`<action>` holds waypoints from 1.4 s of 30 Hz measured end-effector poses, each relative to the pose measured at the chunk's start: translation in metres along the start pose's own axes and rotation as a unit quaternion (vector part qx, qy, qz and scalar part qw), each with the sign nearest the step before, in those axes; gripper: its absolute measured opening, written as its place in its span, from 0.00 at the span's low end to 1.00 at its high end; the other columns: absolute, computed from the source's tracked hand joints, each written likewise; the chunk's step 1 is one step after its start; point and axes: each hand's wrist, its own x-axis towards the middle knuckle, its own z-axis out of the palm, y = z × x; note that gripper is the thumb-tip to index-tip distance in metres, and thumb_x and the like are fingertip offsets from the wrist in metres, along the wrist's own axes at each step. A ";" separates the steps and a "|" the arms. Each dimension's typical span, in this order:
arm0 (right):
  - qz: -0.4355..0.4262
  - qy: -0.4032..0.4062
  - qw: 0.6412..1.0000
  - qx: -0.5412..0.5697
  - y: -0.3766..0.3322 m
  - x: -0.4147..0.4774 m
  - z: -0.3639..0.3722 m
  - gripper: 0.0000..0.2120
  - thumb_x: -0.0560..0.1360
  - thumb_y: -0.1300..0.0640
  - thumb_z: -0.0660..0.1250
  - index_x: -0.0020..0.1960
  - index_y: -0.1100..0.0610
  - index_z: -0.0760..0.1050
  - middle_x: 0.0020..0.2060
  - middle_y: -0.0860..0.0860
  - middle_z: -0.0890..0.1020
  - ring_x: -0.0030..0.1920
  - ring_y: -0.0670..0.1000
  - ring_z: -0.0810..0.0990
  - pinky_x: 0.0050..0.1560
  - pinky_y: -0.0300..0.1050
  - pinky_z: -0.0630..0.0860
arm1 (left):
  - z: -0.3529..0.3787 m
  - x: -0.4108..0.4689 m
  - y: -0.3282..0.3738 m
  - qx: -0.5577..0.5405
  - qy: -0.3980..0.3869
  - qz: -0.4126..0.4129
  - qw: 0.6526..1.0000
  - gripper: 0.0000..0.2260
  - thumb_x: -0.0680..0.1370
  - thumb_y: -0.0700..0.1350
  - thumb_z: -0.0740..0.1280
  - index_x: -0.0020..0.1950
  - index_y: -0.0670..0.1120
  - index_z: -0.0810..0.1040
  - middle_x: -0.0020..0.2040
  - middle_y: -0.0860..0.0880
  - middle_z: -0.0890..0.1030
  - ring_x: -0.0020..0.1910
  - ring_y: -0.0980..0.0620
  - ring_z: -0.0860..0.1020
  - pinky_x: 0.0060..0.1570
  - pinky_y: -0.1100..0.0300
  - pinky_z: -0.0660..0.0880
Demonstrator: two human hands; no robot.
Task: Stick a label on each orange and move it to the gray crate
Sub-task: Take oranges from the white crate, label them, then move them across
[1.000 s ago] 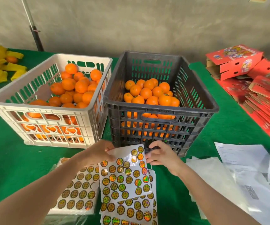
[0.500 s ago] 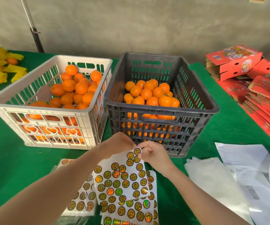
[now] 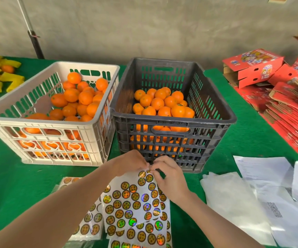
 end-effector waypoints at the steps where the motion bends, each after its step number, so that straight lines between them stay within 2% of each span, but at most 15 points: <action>1: 0.032 0.003 0.999 0.038 0.000 0.000 0.000 0.05 0.68 0.70 0.73 0.40 0.61 0.81 0.40 0.54 0.80 0.42 0.49 0.79 0.44 0.38 0.76 | 0.002 0.001 0.001 0.017 0.004 -0.005 1.000 0.14 0.77 0.39 0.63 0.31 0.47 0.69 0.30 0.51 0.67 0.31 0.54 0.66 0.34 0.63 0.65; 4: 0.169 -0.008 0.977 0.133 0.001 -0.001 0.002 0.05 0.72 0.68 0.71 0.40 0.59 0.79 0.39 0.53 0.80 0.40 0.46 0.78 0.40 0.33 0.75 | 0.006 0.007 0.001 0.021 0.015 -0.002 1.000 0.14 0.76 0.38 0.61 0.31 0.45 0.66 0.29 0.48 0.63 0.29 0.52 0.62 0.30 0.62 0.61; 6: 0.185 -0.011 0.973 0.136 0.002 -0.003 0.004 0.06 0.72 0.68 0.70 0.41 0.59 0.78 0.38 0.53 0.80 0.38 0.45 0.77 0.39 0.33 0.74 | 0.005 0.008 0.001 0.036 0.007 0.020 0.999 0.12 0.77 0.38 0.61 0.33 0.43 0.72 0.30 0.49 0.67 0.30 0.52 0.65 0.28 0.65 0.63; 12: 0.293 -0.011 0.934 0.203 0.007 -0.002 0.001 0.10 0.75 0.65 0.68 0.38 0.54 0.75 0.35 0.55 0.81 0.37 0.56 0.79 0.39 0.51 0.80 | 0.004 0.014 -0.007 0.022 0.026 0.075 0.997 0.12 0.78 0.41 0.63 0.36 0.50 0.78 0.32 0.57 0.75 0.33 0.59 0.73 0.33 0.74 0.69; 14: 0.340 -0.010 0.910 0.236 0.009 0.000 0.000 0.10 0.75 0.65 0.67 0.38 0.54 0.75 0.37 0.55 0.81 0.40 0.56 0.80 0.42 0.49 0.81 | 0.006 0.016 -0.010 -0.001 0.044 0.087 0.995 0.09 0.77 0.38 0.64 0.46 0.44 0.84 0.38 0.55 0.81 0.36 0.63 0.76 0.34 0.76 0.70; 16: 0.341 0.003 0.919 0.199 0.011 0.001 -0.002 0.08 0.75 0.64 0.67 0.39 0.54 0.75 0.39 0.52 0.81 0.42 0.49 0.79 0.44 0.40 0.77 | 0.006 0.013 -0.011 0.034 0.038 0.125 0.991 0.11 0.77 0.34 0.63 0.54 0.39 0.82 0.49 0.45 0.83 0.45 0.57 0.80 0.44 0.69 0.74; 19: 0.273 0.027 0.953 0.130 0.007 0.004 -0.010 0.08 0.74 0.66 0.67 0.42 0.53 0.75 0.43 0.50 0.79 0.45 0.44 0.76 0.45 0.32 0.72 | 0.009 0.012 -0.014 0.102 0.026 0.175 0.979 0.16 0.78 0.34 0.60 0.65 0.40 0.75 0.63 0.42 0.78 0.63 0.47 0.75 0.60 0.63 0.69; 22: 0.187 0.035 0.975 0.118 -0.006 0.008 -0.016 0.14 0.74 0.68 0.67 0.45 0.49 0.74 0.43 0.49 0.78 0.45 0.43 0.76 0.46 0.31 0.72 | 0.008 0.004 -0.021 0.114 0.086 0.200 0.969 0.17 0.79 0.41 0.63 0.68 0.48 0.74 0.63 0.49 0.78 0.62 0.53 0.75 0.63 0.62 0.70; 25: 0.089 0.049 0.985 0.143 -0.029 0.016 -0.018 0.15 0.74 0.69 0.65 0.48 0.48 0.73 0.42 0.50 0.79 0.43 0.44 0.76 0.43 0.31 0.72 | -0.009 -0.019 -0.023 0.056 0.180 0.289 0.938 0.10 0.77 0.42 0.66 0.57 0.46 0.81 0.47 0.50 0.83 0.42 0.57 0.80 0.45 0.62 0.79; 27: 0.035 0.059 0.983 0.168 -0.048 0.027 -0.018 0.16 0.74 0.66 0.64 0.51 0.45 0.72 0.43 0.47 0.79 0.43 0.43 0.77 0.43 0.34 0.74 | -0.029 -0.041 -0.022 0.031 0.250 0.351 0.902 0.07 0.76 0.43 0.66 0.50 0.44 0.82 0.38 0.53 0.81 0.32 0.56 0.78 0.32 0.68 0.74; 31: -0.093 0.088 0.972 0.199 -0.087 0.070 -0.018 0.11 0.76 0.63 0.62 0.57 0.53 0.72 0.47 0.39 0.76 0.46 0.38 0.77 0.46 0.33 0.74 | -0.081 -0.080 -0.025 -0.035 0.374 0.383 0.844 0.07 0.75 0.48 0.65 0.47 0.46 0.80 0.33 0.60 0.78 0.28 0.60 0.74 0.27 0.69 0.69; 34: -0.177 0.097 0.960 0.195 -0.110 0.123 -0.016 0.11 0.77 0.63 0.61 0.59 0.58 0.70 0.50 0.42 0.75 0.49 0.37 0.76 0.50 0.32 0.73 | -0.128 -0.086 -0.041 -0.074 0.446 0.337 0.826 0.03 0.77 0.40 0.66 0.50 0.47 0.78 0.37 0.57 0.80 0.31 0.56 0.77 0.27 0.64 0.73; 37: -0.161 0.011 0.976 0.147 -0.126 0.185 -0.005 0.17 0.78 0.63 0.60 0.64 0.49 0.65 0.49 0.45 0.78 0.52 0.39 0.77 0.53 0.40 0.76 | -0.177 -0.081 -0.063 -0.099 0.471 0.285 0.829 0.11 0.78 0.31 0.62 0.49 0.45 0.79 0.42 0.48 0.81 0.35 0.61 0.78 0.35 0.68 0.75; 39: -0.113 -0.112 0.985 0.064 -0.128 0.226 0.013 0.22 0.78 0.63 0.61 0.68 0.49 0.62 0.51 0.51 0.81 0.52 0.50 0.79 0.53 0.51 0.77 | -0.206 -0.076 -0.077 -0.132 0.481 0.251 0.830 0.14 0.78 0.28 0.59 0.48 0.45 0.78 0.44 0.45 0.81 0.39 0.57 0.79 0.40 0.68 0.75; 42: -0.056 -0.286 0.955 -0.049 -0.122 0.278 0.047 0.31 0.78 0.62 0.61 0.75 0.49 0.51 0.53 0.58 0.80 0.49 0.56 0.80 0.51 0.55 0.78 | -0.246 -0.064 -0.096 -0.161 0.493 0.207 0.830 0.15 0.76 0.26 0.56 0.48 0.43 0.77 0.43 0.45 0.80 0.38 0.52 0.78 0.34 0.73 0.73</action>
